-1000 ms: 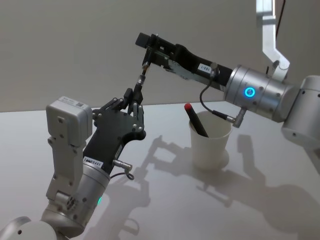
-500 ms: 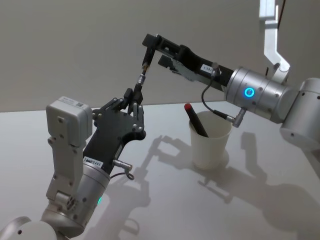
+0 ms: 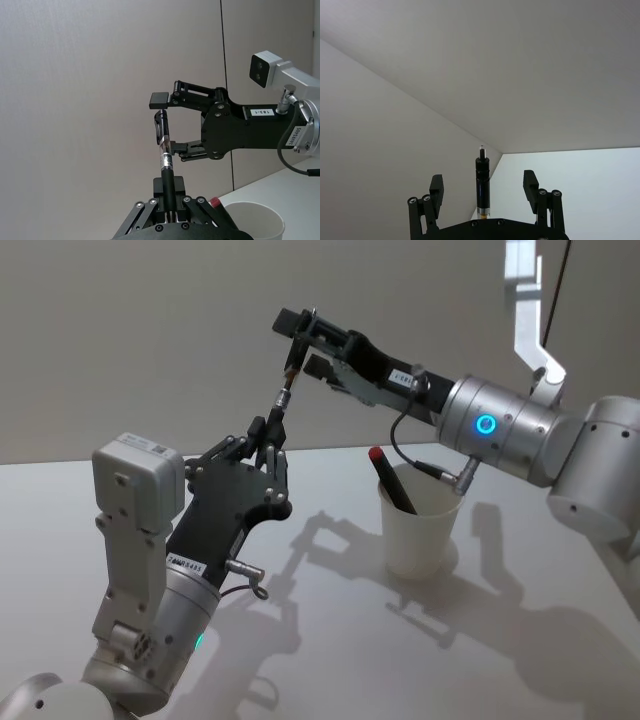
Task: Place the pen into the pen holder.
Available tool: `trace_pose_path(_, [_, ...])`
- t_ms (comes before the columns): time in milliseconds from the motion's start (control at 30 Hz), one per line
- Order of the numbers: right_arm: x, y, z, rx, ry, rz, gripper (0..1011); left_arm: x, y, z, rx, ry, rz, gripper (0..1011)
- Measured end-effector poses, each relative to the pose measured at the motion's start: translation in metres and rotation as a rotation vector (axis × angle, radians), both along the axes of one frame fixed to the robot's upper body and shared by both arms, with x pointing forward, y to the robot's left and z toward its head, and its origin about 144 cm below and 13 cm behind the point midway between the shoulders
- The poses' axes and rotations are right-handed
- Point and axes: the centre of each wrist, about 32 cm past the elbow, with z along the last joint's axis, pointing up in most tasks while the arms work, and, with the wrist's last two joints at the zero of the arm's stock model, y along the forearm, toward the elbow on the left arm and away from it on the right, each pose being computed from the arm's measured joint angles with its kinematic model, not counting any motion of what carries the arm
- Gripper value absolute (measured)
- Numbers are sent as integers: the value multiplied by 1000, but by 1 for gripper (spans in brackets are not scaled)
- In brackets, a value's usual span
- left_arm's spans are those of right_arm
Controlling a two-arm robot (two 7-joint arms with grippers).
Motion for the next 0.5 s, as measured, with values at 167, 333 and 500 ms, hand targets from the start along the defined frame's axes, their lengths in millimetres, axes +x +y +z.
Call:
trace_pose_path(167, [1,2,-2,-7,4,1,1002,0,0,0,0,0,0,118])
trace_pose_path(333, [1,4,-3,-13,6,4,1002,0,0,0,0,0,0,118])
trace_pose_path(500, [1,6,-4,-14,8,9,1002,0,0,0,0,0,0,119])
